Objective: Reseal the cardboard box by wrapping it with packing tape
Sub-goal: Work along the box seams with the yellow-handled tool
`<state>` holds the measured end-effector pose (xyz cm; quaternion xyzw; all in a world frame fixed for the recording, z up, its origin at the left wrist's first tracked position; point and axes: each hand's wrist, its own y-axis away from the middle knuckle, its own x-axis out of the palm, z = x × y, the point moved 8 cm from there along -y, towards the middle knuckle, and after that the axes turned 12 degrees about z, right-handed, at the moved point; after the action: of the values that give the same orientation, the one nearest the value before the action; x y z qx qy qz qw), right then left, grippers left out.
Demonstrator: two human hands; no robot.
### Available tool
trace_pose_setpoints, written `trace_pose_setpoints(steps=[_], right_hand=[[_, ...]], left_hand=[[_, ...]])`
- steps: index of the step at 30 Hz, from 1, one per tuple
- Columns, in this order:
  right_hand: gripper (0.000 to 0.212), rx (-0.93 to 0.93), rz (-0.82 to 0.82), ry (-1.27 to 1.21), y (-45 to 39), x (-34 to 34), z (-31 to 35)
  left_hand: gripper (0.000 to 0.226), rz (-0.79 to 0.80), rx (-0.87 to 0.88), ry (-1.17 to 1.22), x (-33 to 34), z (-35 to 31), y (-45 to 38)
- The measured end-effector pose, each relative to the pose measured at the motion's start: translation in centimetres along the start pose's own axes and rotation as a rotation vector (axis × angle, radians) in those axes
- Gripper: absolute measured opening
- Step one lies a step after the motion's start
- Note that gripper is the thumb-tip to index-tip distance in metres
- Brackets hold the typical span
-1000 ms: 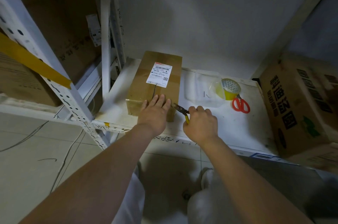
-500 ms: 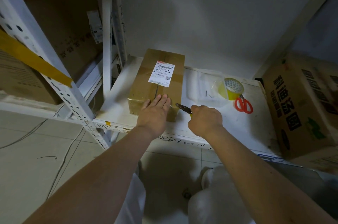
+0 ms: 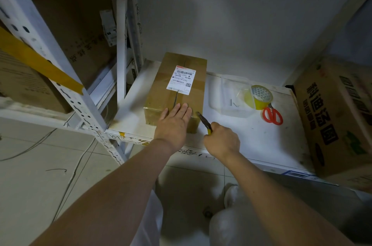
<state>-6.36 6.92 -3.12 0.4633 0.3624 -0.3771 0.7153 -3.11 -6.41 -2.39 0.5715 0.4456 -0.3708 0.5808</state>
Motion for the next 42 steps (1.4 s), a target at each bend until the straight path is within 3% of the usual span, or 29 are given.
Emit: trace_pose_setpoints(steps=[3, 9, 19, 27, 31, 35, 38, 42], right_hand=[[0.003, 0.012, 0.072, -0.130, -0.1, 1.0, -0.1], [0.028, -0.017, -0.133, 0.303, 0.4, -2.5, 0.6], [0.024, -0.006, -0.146, 0.385, 0.5, -2.4, 1.7], [0.025, 0.007, -0.102, 0.264, 0.5, -2.1, 1.1], [0.025, -0.010, -0.245, 0.312, 1.3, -2.5, 1.5], [0.025, -0.068, -0.369, 0.042, 0.1, -6.4, 5.9], [0.022, -0.068, -0.365, -0.024, -1.7, -9.5, 8.3], [0.026, 0.073, -0.216, -0.056, -2.9, -7.7, 3.3]], left_hand=[[0.079, 0.003, 0.002, 0.002, 0.0, 0.0, 0.0], [0.076, 0.004, 0.002, 0.036, -0.3, -0.1, 0.1], [0.075, 0.015, -0.001, 0.049, -0.4, -0.1, 0.0], [0.079, -0.004, -0.005, 0.043, -0.2, 0.0, -0.1], [0.077, -0.029, -0.002, 0.034, -0.2, -0.2, 0.0], [0.076, -0.039, 0.018, 0.035, -0.3, -0.1, 0.1], [0.077, -0.007, 0.030, 0.031, -0.4, 0.0, 0.1], [0.077, -0.036, 0.022, 0.045, -0.7, 0.0, -0.1]])
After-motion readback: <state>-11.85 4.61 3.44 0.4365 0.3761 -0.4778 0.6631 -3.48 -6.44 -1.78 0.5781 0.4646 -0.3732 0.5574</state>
